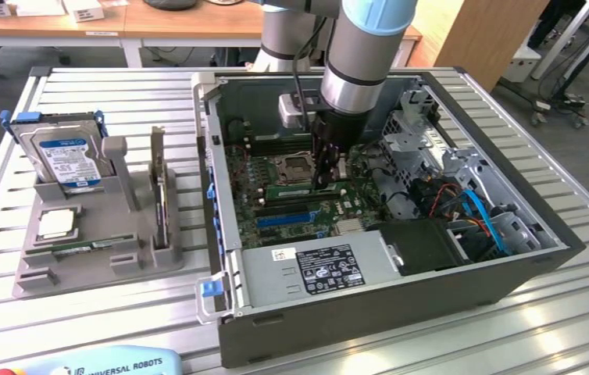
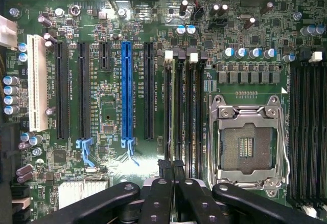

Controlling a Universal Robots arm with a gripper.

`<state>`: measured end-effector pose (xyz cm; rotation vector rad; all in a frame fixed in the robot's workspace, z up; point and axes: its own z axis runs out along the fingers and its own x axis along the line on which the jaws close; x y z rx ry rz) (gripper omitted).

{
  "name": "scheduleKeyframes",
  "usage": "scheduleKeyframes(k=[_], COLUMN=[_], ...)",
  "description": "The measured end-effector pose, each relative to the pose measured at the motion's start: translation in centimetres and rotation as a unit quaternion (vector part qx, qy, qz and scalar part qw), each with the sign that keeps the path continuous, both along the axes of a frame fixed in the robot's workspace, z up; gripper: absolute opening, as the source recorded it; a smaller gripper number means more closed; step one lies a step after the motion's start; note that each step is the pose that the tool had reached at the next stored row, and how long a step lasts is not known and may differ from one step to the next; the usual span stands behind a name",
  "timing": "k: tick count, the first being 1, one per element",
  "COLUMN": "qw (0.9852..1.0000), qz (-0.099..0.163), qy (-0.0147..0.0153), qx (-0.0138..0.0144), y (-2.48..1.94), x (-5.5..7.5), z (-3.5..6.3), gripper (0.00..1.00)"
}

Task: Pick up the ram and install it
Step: 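Insert the ram into the slot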

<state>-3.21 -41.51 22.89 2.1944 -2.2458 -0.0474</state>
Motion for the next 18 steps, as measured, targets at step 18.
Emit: scheduleKeyframes(k=[18], qw=[0.9999], qz=[0.011], qy=[0.0000], qx=[0.0000], y=[0.00], x=[0.03], z=[0.00], gripper=[0.12])
